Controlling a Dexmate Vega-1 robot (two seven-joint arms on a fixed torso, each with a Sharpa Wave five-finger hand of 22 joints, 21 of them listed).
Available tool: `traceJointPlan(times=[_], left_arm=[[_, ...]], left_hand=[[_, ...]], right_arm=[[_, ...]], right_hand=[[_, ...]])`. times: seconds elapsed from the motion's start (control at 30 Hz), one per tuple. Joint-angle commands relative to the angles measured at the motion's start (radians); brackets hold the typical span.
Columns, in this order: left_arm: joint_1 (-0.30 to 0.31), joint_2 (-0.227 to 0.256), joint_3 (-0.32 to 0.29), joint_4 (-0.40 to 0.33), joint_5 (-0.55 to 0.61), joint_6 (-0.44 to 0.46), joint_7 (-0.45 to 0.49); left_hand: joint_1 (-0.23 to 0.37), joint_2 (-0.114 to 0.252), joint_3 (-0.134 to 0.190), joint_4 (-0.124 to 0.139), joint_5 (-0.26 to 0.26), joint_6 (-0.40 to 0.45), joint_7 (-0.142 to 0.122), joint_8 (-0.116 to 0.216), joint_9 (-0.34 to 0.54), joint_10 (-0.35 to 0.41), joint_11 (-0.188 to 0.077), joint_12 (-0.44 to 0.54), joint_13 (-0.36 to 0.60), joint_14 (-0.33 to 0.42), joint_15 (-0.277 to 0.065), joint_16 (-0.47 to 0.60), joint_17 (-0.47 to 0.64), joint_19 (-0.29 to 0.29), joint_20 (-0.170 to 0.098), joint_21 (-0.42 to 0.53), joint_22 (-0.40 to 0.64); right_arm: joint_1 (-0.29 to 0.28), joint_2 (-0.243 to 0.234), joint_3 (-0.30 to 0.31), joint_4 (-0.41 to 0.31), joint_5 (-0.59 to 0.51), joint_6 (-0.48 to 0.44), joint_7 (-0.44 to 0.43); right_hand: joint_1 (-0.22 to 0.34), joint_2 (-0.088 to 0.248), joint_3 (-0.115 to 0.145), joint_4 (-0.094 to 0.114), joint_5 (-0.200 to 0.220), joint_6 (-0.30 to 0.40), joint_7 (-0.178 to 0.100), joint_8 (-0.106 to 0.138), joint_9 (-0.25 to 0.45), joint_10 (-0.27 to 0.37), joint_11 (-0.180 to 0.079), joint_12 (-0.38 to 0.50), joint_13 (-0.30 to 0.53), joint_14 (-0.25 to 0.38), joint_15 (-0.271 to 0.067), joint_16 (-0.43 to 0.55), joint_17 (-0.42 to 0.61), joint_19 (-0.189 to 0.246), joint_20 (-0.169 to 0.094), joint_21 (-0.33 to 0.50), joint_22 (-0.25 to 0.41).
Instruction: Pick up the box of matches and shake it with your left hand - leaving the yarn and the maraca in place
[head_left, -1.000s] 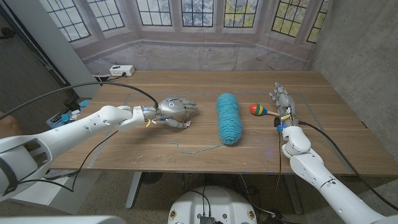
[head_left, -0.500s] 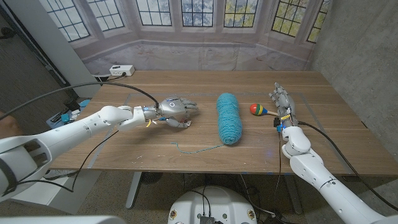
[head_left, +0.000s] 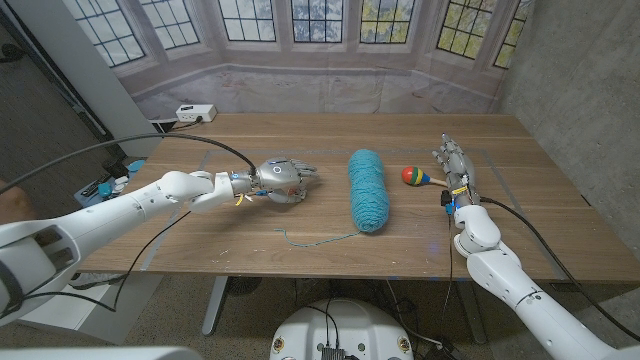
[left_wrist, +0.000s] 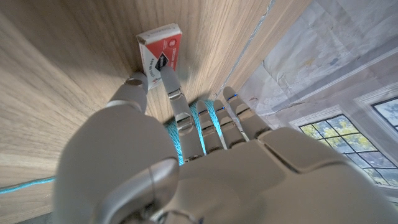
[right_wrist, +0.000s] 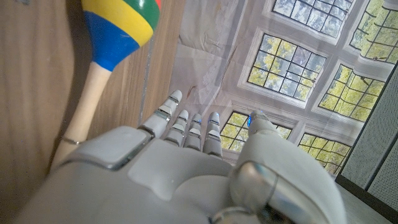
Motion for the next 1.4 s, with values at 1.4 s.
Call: traceJointPlan(times=[1.4], left_arm=[[0.091, 0.053, -0.128, -0.122, -0.057, 0.036, -0.095]], left_hand=[[-0.006, 0.039, 0.002, 0.006, 0.003, -0.276, 0.06, -0.181, -0.095, -0.085, 0.031, -0.03, 0.006, -0.036, 0.024, -0.014, -0.001, -0.024, 0.005, -0.01, 0.003]], right_arm=[[-0.051, -0.045, 0.019, -0.095, 0.006, -0.061, -0.015]], right_hand=[[-0.002, 0.007, 0.012, 0.001, -0.001, 0.011, -0.001, 0.003, 0.001, 0.008, 0.001, 0.003, 0.005, 0.008, -0.015, 0.003, 0.005, 0.008, -0.064, 0.002, 0.002]])
